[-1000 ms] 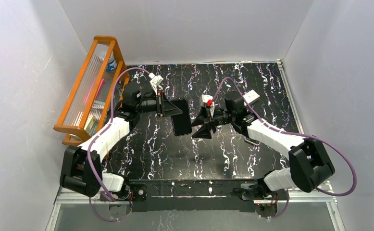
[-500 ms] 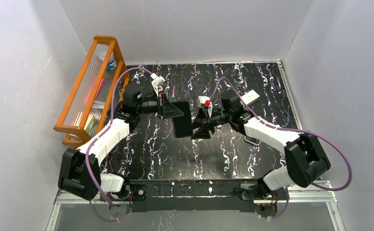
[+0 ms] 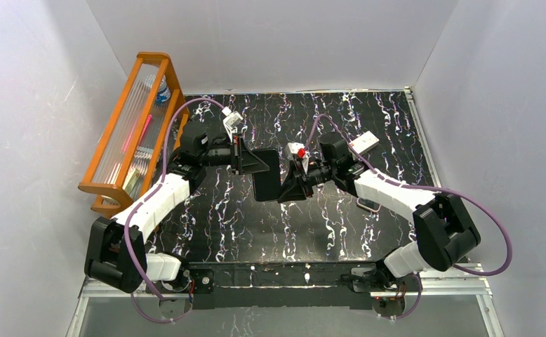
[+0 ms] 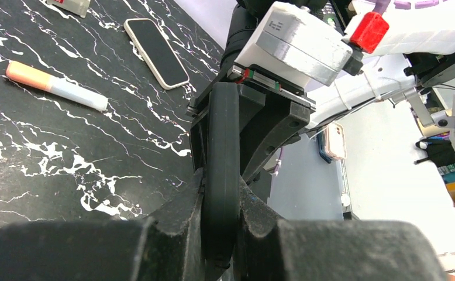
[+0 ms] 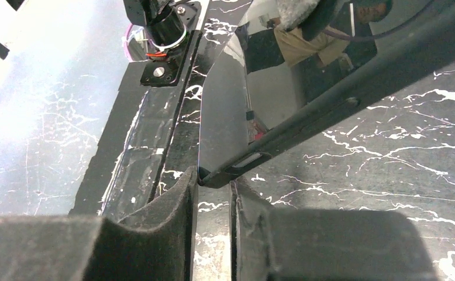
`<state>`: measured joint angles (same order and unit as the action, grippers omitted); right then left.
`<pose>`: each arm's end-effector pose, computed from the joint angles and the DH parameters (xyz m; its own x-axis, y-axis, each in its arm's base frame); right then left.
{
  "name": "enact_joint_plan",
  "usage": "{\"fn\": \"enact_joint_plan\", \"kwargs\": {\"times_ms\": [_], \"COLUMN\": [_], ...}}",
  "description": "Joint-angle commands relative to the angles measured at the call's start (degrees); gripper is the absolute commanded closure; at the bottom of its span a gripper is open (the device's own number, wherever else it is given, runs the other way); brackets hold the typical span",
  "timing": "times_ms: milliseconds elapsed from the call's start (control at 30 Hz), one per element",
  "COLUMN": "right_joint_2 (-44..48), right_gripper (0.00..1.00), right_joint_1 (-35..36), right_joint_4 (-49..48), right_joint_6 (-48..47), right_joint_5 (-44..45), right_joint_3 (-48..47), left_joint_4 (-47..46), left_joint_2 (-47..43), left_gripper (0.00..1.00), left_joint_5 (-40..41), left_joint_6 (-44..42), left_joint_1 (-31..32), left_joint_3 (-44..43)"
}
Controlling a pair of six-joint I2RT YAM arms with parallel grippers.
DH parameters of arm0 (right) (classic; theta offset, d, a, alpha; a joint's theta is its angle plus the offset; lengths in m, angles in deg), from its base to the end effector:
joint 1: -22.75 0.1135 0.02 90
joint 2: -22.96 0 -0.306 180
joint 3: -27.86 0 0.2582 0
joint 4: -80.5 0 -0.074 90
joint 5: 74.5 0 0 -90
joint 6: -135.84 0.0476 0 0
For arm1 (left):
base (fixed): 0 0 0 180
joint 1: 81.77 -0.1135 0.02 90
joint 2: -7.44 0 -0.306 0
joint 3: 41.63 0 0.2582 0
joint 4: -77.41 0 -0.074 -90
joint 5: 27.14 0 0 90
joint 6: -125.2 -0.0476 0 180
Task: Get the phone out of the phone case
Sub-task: Remove the phone case from the phone.
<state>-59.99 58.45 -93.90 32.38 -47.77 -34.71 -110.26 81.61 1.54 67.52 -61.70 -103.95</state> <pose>0.2271 0.2156 0.2855 -0.1331 -0.2246 -0.9653 -0.9722 -0.1599 0.1713 0.2541 -0.1373 0.3478 -0.5853 -0.0593 -0.8086 0.7971 0.1406 -0.5873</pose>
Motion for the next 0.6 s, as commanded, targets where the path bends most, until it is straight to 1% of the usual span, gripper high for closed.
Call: {"fn": "enact_joint_plan", "kwargs": {"times_ms": [0,100,133,400,500,567], "right_joint_2": [0.16,-0.14,-0.18,-0.1,0.28,0.98], "right_gripper": [0.9,0.98,0.99,0.99,0.99,0.99], "right_joint_1": [1.48,2.62,3.08,5.48,5.52,5.51], "right_joint_4": [0.33,1.38,1.9,4.34,2.18,-1.56], "right_joint_6": [-8.65,-12.18,-13.22,-19.89,-19.84,-18.08], "right_joint_5": [-1.92,-0.84,0.21,6.38,8.79,11.31], "right_joint_3": [-2.56,-3.16,-3.39,-5.08,-4.83,-3.56], "left_joint_4": [-1.16,-1.08,-1.08,-1.34,-2.18,-2.33], "left_joint_2": [-2.61,-1.41,-1.14,-1.5,-2.49,-3.34], "left_gripper": [1.0,1.0,1.0,1.0,1.0,1.0], "left_joint_5": [-0.32,0.25,0.45,1.2,1.04,0.73], "left_joint_6": [4.31,6.48,7.21,10.22,10.9,11.13], "left_joint_1": [0.23,0.23,0.24,0.23,0.47,0.6], "left_joint_3": [-3.76,-4.9,-5.17,-5.45,-4.6,-3.96]}}
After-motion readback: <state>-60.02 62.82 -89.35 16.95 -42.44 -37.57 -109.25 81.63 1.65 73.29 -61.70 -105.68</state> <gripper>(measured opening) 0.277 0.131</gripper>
